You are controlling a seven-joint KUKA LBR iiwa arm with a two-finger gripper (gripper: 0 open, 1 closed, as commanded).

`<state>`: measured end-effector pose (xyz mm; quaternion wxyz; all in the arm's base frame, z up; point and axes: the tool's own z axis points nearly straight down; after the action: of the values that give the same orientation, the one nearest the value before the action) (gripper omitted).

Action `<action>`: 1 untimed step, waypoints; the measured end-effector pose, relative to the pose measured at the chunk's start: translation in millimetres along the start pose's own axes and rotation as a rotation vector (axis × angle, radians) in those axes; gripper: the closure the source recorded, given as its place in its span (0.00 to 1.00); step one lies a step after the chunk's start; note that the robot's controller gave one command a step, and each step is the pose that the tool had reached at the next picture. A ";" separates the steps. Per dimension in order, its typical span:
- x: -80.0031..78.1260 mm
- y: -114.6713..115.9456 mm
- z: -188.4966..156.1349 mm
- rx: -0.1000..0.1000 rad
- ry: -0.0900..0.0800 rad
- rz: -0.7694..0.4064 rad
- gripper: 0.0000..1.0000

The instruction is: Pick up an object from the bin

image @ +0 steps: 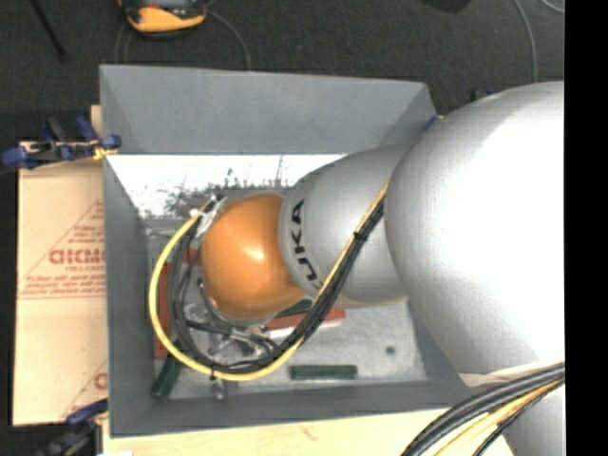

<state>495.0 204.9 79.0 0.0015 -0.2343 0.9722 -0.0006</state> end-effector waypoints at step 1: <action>-30.4 54.3 11.9 0.016 0.023 -0.057 1.00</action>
Offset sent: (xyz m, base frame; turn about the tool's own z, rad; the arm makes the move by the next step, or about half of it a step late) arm 0.0000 0.0000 0.0000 0.0000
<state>497.4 267.1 67.1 -0.0080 -0.2620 0.9650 -0.0111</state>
